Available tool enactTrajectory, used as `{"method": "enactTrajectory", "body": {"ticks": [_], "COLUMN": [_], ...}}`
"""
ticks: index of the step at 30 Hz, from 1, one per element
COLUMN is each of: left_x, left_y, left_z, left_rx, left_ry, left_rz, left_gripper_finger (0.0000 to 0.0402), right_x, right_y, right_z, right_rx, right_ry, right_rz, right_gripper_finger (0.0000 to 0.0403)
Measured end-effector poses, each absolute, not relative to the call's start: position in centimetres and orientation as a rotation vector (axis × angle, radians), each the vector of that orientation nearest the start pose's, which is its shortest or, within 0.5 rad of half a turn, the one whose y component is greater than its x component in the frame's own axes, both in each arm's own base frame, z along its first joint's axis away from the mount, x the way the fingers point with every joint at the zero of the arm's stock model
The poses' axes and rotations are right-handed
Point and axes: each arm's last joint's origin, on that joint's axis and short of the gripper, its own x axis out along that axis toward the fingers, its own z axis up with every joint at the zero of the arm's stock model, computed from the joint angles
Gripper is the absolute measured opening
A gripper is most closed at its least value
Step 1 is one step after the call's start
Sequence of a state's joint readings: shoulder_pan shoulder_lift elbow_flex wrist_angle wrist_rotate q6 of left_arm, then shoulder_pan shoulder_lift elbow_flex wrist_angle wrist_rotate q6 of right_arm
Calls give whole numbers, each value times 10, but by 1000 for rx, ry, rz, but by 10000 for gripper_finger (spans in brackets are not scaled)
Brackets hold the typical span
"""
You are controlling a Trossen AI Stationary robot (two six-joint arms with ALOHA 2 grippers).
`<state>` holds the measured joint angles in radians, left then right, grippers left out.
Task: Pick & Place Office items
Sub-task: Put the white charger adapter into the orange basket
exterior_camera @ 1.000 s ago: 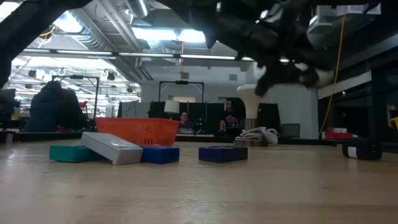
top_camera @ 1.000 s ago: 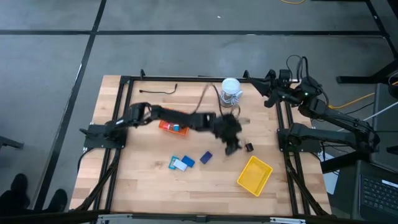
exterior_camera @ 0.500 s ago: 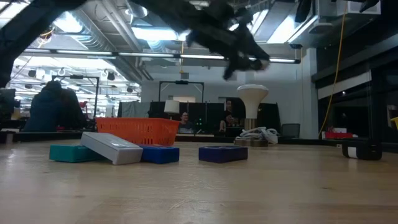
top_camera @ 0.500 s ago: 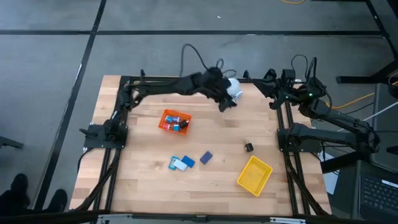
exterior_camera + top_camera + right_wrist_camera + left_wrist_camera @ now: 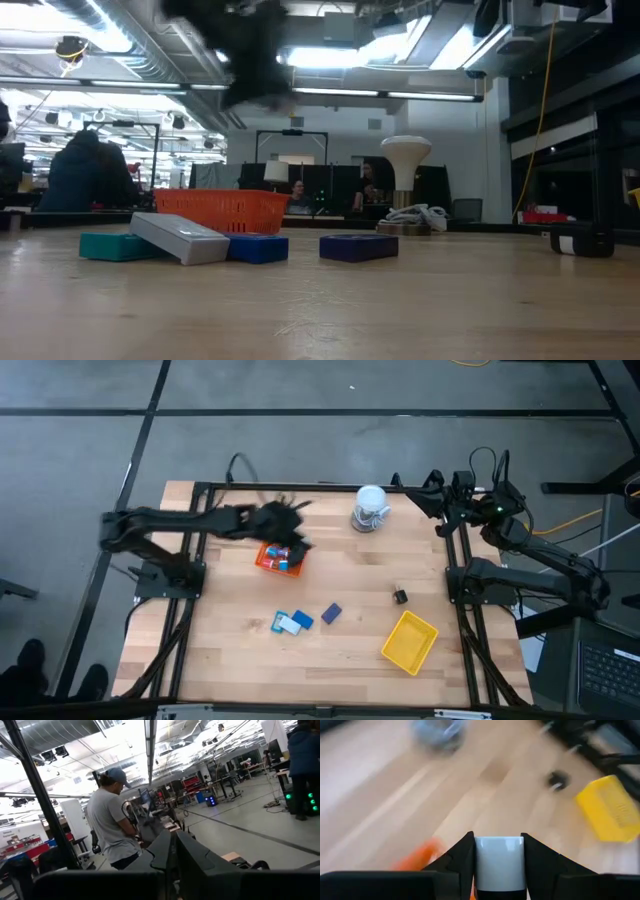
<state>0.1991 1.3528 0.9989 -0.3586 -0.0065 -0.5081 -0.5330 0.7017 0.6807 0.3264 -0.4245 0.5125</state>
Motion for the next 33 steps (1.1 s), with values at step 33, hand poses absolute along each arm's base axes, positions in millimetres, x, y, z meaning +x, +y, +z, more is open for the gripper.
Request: {"method": "enactTrajectory", "body": {"ticks": [33], "left_x": [230], "left_y": [86], "left_z": [148], "left_rx": [-575], "left_ry": [852], "left_rz": [362], "left_gripper_finger": [139], "right_x": [141], "right_y": [-81], "right_z": [350], "right_rx": [484], "right_ry": [-313], "right_rz": [-288], "right_gripper_finger": [31]}}
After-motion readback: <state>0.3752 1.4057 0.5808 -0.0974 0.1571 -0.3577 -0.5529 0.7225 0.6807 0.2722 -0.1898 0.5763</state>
